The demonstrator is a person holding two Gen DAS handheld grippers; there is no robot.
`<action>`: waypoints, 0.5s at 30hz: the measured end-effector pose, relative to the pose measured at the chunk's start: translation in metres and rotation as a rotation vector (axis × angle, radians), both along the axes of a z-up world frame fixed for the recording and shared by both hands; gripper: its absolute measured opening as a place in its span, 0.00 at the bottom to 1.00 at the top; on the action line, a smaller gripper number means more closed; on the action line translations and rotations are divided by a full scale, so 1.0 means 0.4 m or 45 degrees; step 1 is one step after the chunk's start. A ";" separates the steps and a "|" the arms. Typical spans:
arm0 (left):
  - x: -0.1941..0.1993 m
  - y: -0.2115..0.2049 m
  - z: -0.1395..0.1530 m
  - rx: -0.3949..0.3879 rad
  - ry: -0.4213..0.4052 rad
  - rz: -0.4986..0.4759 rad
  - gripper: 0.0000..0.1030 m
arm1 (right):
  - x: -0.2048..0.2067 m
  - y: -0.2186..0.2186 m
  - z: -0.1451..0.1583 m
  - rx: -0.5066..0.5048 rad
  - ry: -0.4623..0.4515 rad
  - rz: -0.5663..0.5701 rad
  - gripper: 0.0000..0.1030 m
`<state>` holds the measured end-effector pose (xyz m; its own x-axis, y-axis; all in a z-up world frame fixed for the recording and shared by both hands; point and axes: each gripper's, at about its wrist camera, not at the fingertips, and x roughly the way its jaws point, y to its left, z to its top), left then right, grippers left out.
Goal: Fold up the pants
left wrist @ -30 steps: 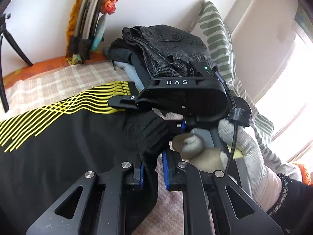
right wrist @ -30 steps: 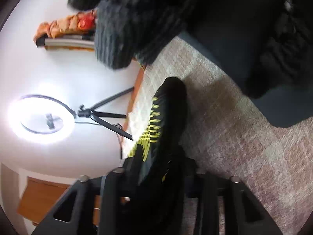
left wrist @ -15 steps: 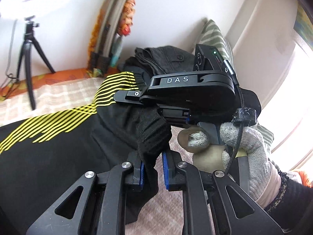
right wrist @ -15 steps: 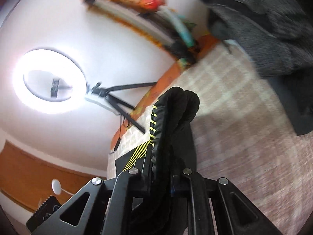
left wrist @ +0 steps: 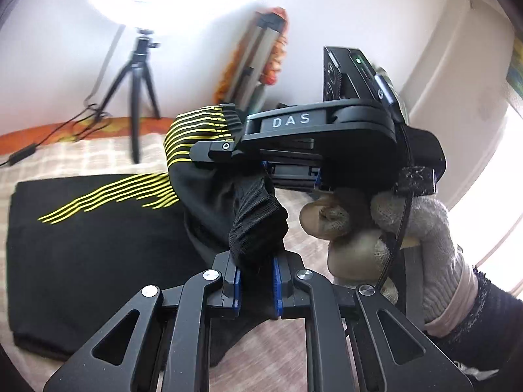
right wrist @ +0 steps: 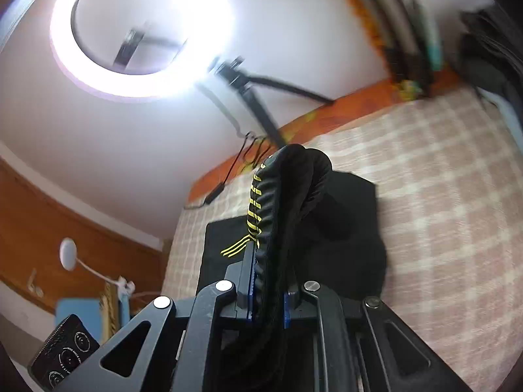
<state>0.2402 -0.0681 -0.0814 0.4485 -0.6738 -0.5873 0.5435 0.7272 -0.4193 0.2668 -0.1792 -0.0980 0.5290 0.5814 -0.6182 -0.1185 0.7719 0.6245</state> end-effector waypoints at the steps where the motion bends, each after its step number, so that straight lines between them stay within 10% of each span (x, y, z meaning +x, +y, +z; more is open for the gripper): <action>1: 0.000 0.016 0.000 -0.003 0.000 0.013 0.12 | 0.006 0.029 0.002 -0.027 0.004 0.022 0.10; 15: 0.014 0.356 -0.041 -0.049 0.127 0.327 0.26 | 0.082 0.277 -0.060 -0.262 0.084 0.092 0.09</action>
<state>0.2457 0.0745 -0.0978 0.5484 -0.5684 -0.6133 0.2981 0.8182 -0.4916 0.2996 -0.0682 -0.1220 0.4449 0.4742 -0.7597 -0.1423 0.8749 0.4629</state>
